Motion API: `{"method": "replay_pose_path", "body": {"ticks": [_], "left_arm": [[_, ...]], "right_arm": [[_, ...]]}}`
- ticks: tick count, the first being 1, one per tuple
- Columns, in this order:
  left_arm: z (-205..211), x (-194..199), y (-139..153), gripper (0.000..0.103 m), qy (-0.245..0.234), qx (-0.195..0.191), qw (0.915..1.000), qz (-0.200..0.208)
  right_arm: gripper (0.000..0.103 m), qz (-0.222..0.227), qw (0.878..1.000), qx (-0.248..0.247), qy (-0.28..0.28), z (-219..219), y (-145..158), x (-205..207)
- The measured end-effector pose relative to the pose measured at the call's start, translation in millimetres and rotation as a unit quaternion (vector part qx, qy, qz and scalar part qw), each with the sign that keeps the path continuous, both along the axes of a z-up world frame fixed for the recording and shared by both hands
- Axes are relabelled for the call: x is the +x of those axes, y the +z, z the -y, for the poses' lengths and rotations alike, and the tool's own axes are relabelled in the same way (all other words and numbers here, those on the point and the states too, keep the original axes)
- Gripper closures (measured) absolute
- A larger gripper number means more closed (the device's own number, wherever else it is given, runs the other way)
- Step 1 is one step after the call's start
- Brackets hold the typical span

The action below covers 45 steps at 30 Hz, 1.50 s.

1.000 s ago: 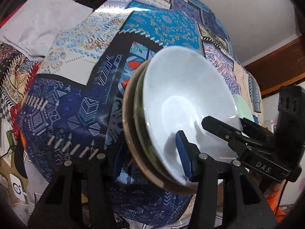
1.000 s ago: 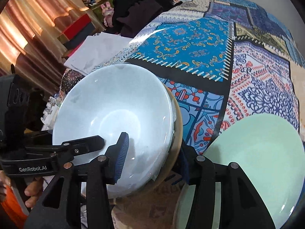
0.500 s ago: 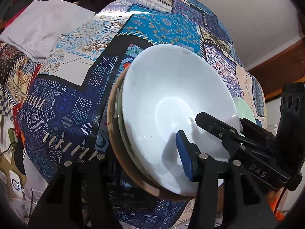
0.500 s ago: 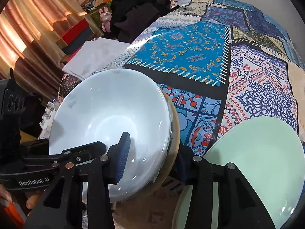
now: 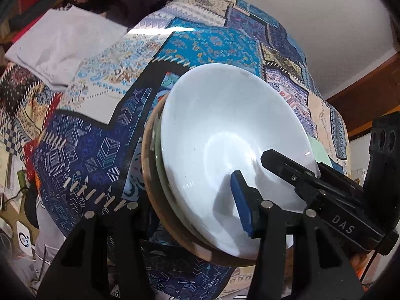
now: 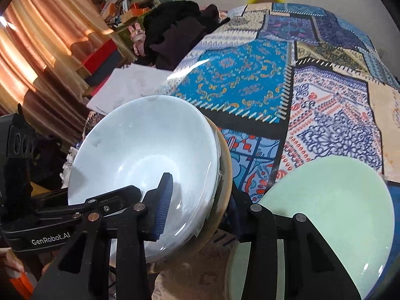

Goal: Organize plates and bowls
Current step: 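Grasp the bowl stack rim with the left gripper while the right gripper holds it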

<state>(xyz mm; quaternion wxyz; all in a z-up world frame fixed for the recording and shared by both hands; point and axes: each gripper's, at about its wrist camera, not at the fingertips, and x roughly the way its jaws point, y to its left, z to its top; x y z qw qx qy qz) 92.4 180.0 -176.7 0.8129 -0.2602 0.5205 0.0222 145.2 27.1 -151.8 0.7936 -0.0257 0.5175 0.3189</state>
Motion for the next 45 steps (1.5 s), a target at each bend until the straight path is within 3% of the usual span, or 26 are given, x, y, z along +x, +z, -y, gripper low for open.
{"method": "replay_pose_path", "body": {"ticks": [13,22,32,45], "left_arm": [[27.5,8.4,47.3,0.052,-0.025,0.022,0.9985,0.043],[62.8,18.3,64.8,0.052,-0.059,0.022,0.9963,0.058],[113.5,28.9,72.8,0.052,-0.103,0.016,0.9924,0.066],[160.4,41.5,56.4,0.052,-0.149,0.007,0.9876,0.049]], "right_arm": [[0.066,0.042,0.999,0.016,-0.027,33.4,40.9,-5.1],[0.066,0.057,0.996,0.016,-0.06,72.5,57.6,-4.4],[0.066,0.065,0.993,0.007,-0.099,121.8,67.9,-10.8],[0.066,0.039,0.989,-0.001,-0.143,166.0,50.8,-16.9]]}}
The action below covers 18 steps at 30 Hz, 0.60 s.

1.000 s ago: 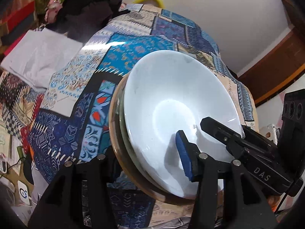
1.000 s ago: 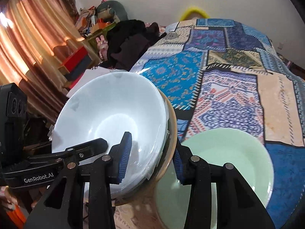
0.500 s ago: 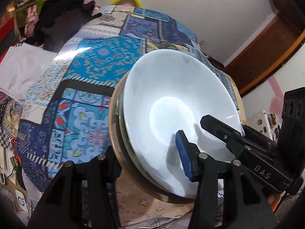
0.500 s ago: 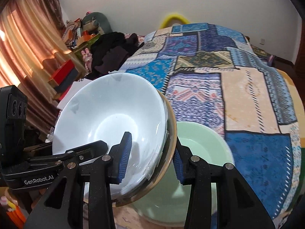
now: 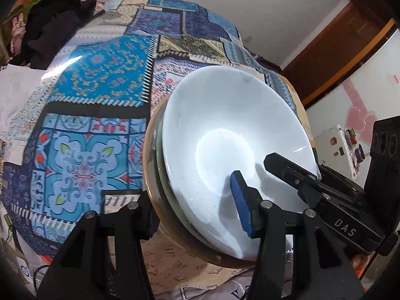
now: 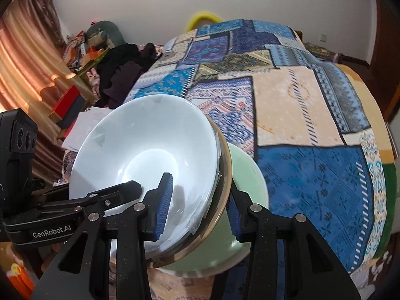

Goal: Organize plates and bowls
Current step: 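Grasp the bowl stack rim with the left gripper while the right gripper holds it, then lower the bowl stack onto the pale green plate stack with both grippers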

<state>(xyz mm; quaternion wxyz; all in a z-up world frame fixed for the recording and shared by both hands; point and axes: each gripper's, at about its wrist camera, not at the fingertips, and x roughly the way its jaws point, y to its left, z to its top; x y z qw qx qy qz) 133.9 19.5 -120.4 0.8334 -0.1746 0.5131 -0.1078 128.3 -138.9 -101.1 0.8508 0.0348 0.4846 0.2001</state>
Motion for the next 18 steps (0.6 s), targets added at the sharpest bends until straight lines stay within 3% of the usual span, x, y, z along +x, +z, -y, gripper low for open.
{"method": "replay_pose_path", "body": {"ticks": [18], "left_arm": [[18.0,17.0,-39.3,0.052,-0.019,0.001,0.999,-0.041]], "right_arm": [[0.066,-0.033,0.999,0.002,-0.014,12.2,-29.5,8.6]]}}
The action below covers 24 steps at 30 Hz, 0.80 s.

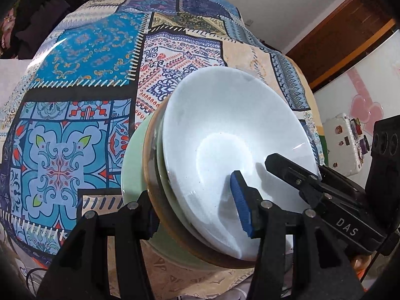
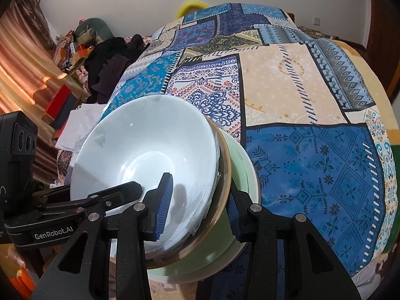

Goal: Organize plates and bowls
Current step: 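Lower the bowl stack onto the pale green plate stack with both grippers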

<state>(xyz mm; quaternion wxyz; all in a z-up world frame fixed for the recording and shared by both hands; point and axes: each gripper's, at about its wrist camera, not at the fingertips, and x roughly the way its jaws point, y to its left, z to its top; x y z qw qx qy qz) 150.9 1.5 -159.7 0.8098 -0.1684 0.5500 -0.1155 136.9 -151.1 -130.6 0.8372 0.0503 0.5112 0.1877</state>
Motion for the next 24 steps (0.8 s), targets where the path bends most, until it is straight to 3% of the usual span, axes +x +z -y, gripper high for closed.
{"method": "replay_pose_path", "body": {"ticks": [7,10,18,24], "left_arm": [[-7.7,0.4,-6.2,0.052,0.0,-0.016,0.9999,-0.002],[-7.1,-2.9,-1.4,0.053,-0.004,0.004,0.9999,0.013],[-19.7,-17.8,35.8,0.053,0.018,0.028,0.9974,0.064],[-13.3,-44.5,91.9,0.051,0.015,0.051,0.9882,0.143]], "right_arm": [[0.064,0.001,1.0,0.005,0.005,0.1,-0.6,0.9],[0.064,0.009,1.0,0.002,0.003,1.1,3.3,-1.3],[0.064,0.069,0.997,-0.015,0.004,8.6,44.1,-22.8],[0.064,0.14,0.99,0.004,0.009,13.2,93.1,-45.6]]}}
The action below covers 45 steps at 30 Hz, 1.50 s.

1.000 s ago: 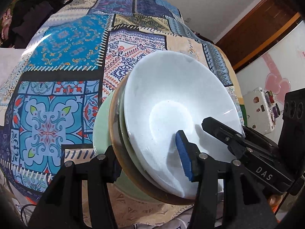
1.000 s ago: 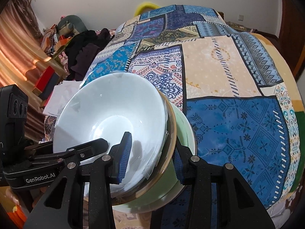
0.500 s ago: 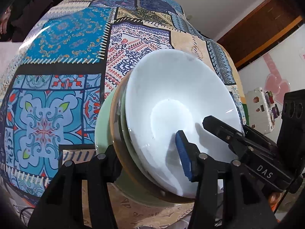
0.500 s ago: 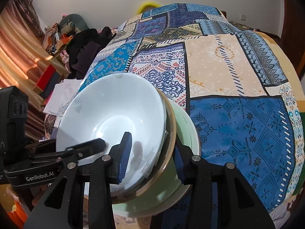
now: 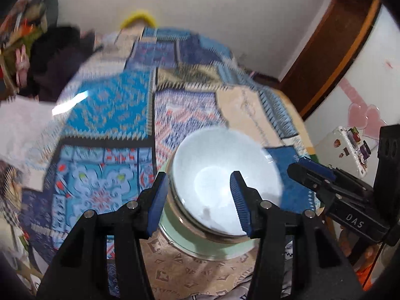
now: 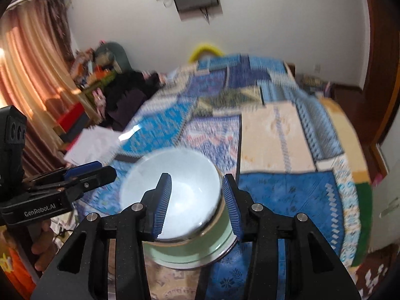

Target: Organize plates and bowls

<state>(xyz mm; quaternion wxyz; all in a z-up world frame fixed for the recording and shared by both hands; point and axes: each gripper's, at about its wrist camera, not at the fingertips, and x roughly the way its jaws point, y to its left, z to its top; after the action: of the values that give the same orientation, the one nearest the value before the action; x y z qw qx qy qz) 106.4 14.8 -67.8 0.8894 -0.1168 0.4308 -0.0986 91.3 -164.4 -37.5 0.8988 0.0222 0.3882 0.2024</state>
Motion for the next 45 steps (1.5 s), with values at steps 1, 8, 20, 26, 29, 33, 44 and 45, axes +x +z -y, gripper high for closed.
{"method": "replay_pose_path", "body": {"ticks": [1,8,20,26,29,33,44,45], "left_arm": [[3.1,-2.8,7.6,0.051,-0.003,0.003,0.9999,0.012],[15.9,-46.3,76.6,0.045,0.002,0.03,0.9908,0.132],[25.1,-114.2,133.4,0.024,0.041,0.071,0.9557,0.283],[26.6,-129.5,135.6,0.003,0.062,0.086,0.943,0.315],[25.5,-132.1,132.9,0.001,0.058,0.076,0.9461,0.309],[22.2,-132.7,129.4,0.0,0.066,0.074,0.9476,0.304],[24.7,-139.0,123.9,0.0,0.064,0.075,0.9479,0.303],[24.6,-139.0,123.5,0.0,0.064,0.075,0.9479,0.303]], "right_arm": [[0.062,0.018,1.0,0.007,0.001,0.9,12.1,-6.6],[0.056,0.109,0.993,0.039,0.008,7.9,63.9,-42.2],[0.028,0.197,0.978,0.064,0.008,16.5,97.3,-84.0],[0.015,0.215,0.975,0.062,0.007,14.8,98.8,-89.0],[0.005,0.224,0.973,0.058,0.004,14.0,97.6,-89.4],[0.001,0.234,0.971,0.055,-0.002,13.2,96.6,-94.9],[0.001,0.226,0.972,0.057,0.001,14.5,92.4,-96.1],[0.001,0.225,0.973,0.057,0.001,14.4,92.7,-95.5]]}}
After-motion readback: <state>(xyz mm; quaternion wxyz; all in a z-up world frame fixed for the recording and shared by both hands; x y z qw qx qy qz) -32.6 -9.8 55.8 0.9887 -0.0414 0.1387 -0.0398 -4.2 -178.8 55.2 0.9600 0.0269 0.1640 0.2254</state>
